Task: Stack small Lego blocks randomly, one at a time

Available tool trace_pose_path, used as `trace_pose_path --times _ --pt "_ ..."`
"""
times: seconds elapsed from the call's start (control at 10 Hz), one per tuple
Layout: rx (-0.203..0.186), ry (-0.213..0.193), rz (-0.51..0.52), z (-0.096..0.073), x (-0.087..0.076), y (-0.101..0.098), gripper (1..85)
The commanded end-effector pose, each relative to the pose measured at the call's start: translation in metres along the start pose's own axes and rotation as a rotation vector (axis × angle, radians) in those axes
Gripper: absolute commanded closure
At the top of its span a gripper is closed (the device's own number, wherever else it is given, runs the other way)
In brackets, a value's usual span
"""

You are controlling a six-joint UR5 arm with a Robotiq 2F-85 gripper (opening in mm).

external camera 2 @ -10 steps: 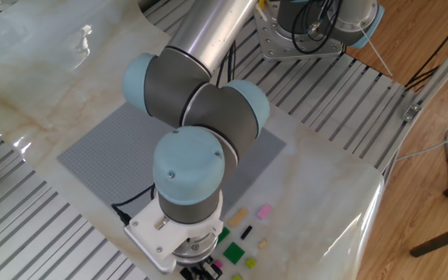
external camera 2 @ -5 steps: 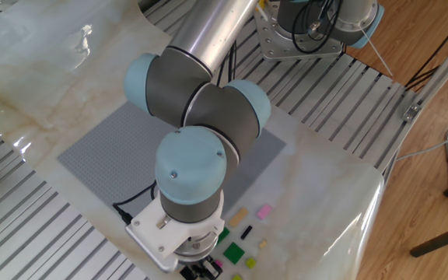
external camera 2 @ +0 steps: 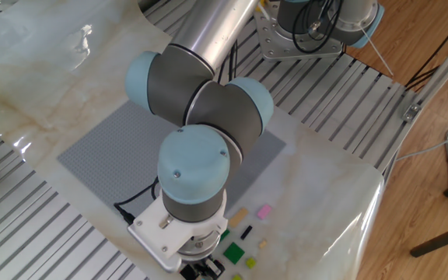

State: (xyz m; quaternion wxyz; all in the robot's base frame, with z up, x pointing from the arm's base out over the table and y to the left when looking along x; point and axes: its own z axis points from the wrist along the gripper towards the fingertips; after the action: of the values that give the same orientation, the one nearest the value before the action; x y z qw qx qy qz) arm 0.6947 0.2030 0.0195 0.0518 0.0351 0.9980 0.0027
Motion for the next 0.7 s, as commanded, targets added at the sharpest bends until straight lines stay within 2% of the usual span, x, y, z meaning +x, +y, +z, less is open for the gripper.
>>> trace_pose_path --times 0.0,0.1,0.4,0.5,0.6 --pt "-0.004 -0.004 -0.007 -0.005 -0.002 0.000 46.3" --pt "-0.011 -0.008 -0.010 -0.001 -0.004 0.002 46.3" --pt "-0.015 -0.007 -0.011 -0.007 -0.006 0.007 46.3" --pt "-0.043 -0.007 0.005 -0.003 -0.007 0.015 46.3" --pt "-0.049 -0.011 0.009 0.000 -0.010 0.017 46.3"
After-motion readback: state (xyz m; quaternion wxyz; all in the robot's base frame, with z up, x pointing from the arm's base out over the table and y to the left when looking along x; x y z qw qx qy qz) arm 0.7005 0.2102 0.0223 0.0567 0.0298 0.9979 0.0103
